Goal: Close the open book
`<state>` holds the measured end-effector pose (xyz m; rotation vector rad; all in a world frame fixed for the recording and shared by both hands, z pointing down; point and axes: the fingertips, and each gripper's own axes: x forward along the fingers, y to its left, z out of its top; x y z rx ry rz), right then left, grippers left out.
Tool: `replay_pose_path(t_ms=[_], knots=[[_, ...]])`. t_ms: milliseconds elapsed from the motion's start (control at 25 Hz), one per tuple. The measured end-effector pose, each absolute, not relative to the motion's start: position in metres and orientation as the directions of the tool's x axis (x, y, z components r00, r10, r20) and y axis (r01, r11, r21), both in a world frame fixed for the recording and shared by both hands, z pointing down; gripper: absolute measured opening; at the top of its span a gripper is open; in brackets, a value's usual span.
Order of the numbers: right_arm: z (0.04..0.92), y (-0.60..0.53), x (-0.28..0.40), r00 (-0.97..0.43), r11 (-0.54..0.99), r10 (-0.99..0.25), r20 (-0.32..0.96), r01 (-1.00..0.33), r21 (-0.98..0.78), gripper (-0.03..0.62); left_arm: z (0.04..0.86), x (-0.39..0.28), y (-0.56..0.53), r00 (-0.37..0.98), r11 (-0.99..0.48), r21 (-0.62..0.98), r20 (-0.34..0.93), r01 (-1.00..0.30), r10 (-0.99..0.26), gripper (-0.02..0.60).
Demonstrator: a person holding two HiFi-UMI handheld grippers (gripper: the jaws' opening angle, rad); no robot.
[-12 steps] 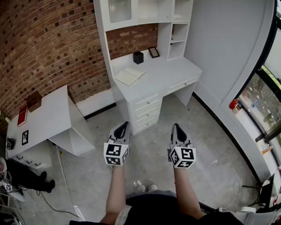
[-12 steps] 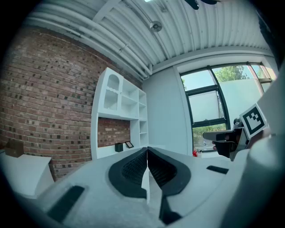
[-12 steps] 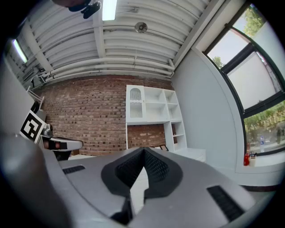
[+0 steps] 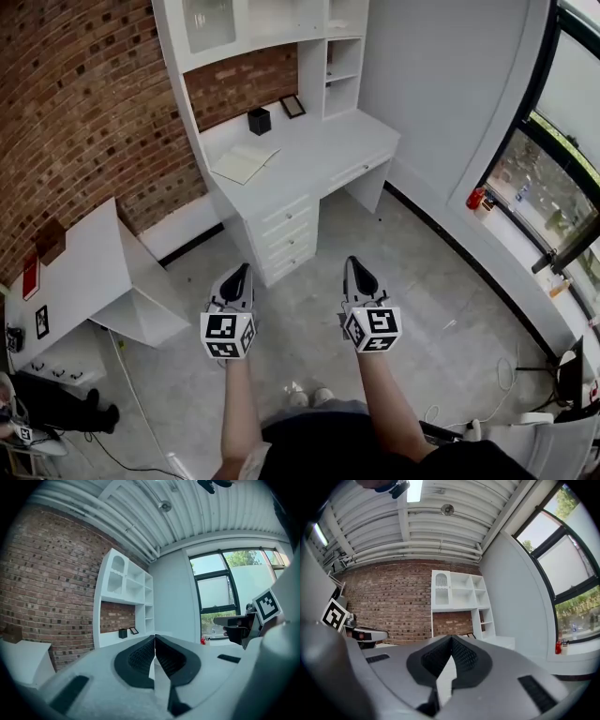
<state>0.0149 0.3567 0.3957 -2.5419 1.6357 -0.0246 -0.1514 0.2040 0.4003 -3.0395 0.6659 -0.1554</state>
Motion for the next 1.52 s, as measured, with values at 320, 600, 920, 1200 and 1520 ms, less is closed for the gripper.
replay_pose_path(t_ms=[320,600,920,1200,1520], knots=[[0.397,0.365,0.022,0.418,-0.409,-0.906,-0.062,-0.904,-0.123,-0.002,0.405,-0.140,0.207,0.911,-0.916,-0.044,0.097,-0.400,-0.402,0.011],[0.395,0.361,0.021,0.419,-0.413,-0.907,-0.049,-0.905,-0.100,-0.002,0.408,-0.138,0.206,0.915,-0.921,-0.033,0.100,-0.389,-0.391,0.011],[0.383,0.345,0.009,0.361,-0.351,-0.929,-0.079,-0.929,-0.113,0.069,0.418,-0.147,0.194,0.916,-0.922,-0.006,0.112,-0.387,-0.386,0.011],[0.381,0.329,-0.005,0.340,-0.330,-0.936,-0.085,-0.937,-0.111,0.133,0.426,-0.162,0.178,0.918,-0.924,0.009,0.120,-0.382,-0.378,0.011],[0.380,0.321,-0.015,0.356,-0.344,-0.929,-0.103,-0.932,-0.119,0.170,0.415,-0.177,0.151,0.924,-0.927,0.008,0.081,-0.376,-0.374,0.011]])
